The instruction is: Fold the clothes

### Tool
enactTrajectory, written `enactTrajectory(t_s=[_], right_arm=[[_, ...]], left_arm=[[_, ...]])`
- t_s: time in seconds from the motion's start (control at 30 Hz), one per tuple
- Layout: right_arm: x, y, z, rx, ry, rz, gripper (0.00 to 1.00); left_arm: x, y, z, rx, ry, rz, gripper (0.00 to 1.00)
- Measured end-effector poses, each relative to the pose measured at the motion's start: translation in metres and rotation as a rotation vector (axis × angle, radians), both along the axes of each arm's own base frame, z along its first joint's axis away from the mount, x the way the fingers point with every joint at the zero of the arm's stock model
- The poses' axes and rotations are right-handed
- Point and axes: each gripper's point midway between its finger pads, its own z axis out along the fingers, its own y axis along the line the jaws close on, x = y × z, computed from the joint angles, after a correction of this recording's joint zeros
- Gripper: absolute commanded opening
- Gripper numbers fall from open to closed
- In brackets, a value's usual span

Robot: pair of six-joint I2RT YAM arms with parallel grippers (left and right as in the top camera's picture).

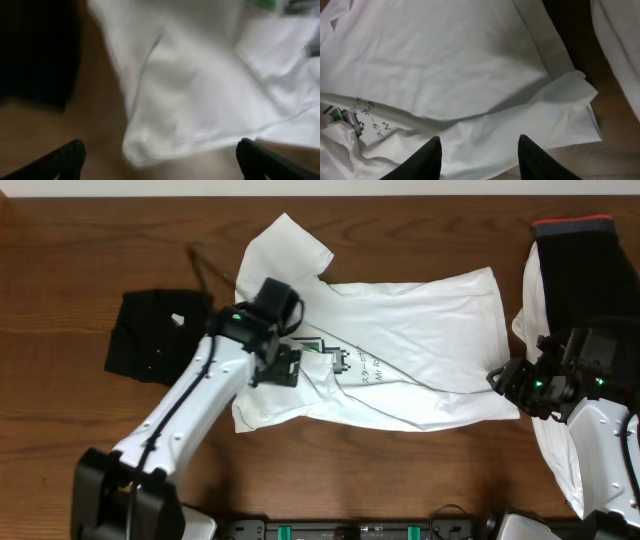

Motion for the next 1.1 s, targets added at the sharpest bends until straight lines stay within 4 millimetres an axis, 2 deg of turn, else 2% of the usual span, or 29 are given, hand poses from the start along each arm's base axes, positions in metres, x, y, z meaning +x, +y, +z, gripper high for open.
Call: enactTrajectory(t_s=[0.1, 0.17, 0.37, 0.47, 0.5, 0.57, 0.7, 0.77, 0.87, 0.93, 1.03, 1.07, 1.1], right_arm=[[0.000, 0.000, 0.000, 0.000, 0.000, 0.000, 0.49], [0.000, 0.000, 0.000, 0.000, 0.000, 0.000, 0.49], [-0.004, 0.001, -0.001, 0.006, 0.018, 0.000, 0.49], [-0.005, 0.002, -0.002, 0.008, 0.022, 0.000, 0.50], [-0.005, 0.002, -0.002, 0.008, 0.022, 0.000, 0.50], [-0.005, 0.002, -0.002, 0.008, 0.022, 0.000, 0.50], [-0.005, 0.002, -0.002, 0.008, 0.024, 0.000, 0.50], [-0.005, 0.002, -0.002, 0.008, 0.024, 0.000, 0.50], [-0.005, 0.002, -0.002, 0.008, 0.024, 0.000, 0.50], [-0.005, 0.002, -0.002, 0.008, 0.024, 0.000, 0.50], [-0.005, 0.002, -0.002, 0.008, 0.024, 0.000, 0.50], [-0.005, 0.001, -0.002, 0.006, 0.025, -0.001, 0.49], [-0.006, 0.001, -0.002, 0.002, 0.027, -0.002, 0.49]], left_arm=[[-0.023, 0.014, 0.000, 0.003, 0.087, 0.137, 0.98], [-0.028, 0.018, -0.003, -0.004, 0.107, 0.215, 0.98], [-0.053, 0.036, -0.034, 0.013, 0.179, 0.416, 0.96], [-0.059, 0.042, -0.053, -0.011, 0.193, 0.502, 0.58], [-0.058, 0.043, -0.058, -0.030, 0.191, 0.530, 0.50], [-0.057, 0.046, -0.065, -0.064, 0.192, 0.572, 0.47], [-0.059, 0.050, -0.074, -0.115, 0.206, 0.638, 0.48], [-0.061, 0.051, -0.077, -0.128, 0.218, 0.655, 0.52], [-0.065, 0.049, -0.082, -0.141, 0.231, 0.659, 0.51], [-0.068, 0.047, -0.087, -0.149, 0.235, 0.658, 0.44], [-0.069, 0.046, -0.091, -0.158, 0.232, 0.650, 0.11], [-0.068, 0.046, -0.092, -0.160, 0.229, 0.645, 0.06], [-0.067, 0.046, -0.092, -0.162, 0.225, 0.634, 0.06]])
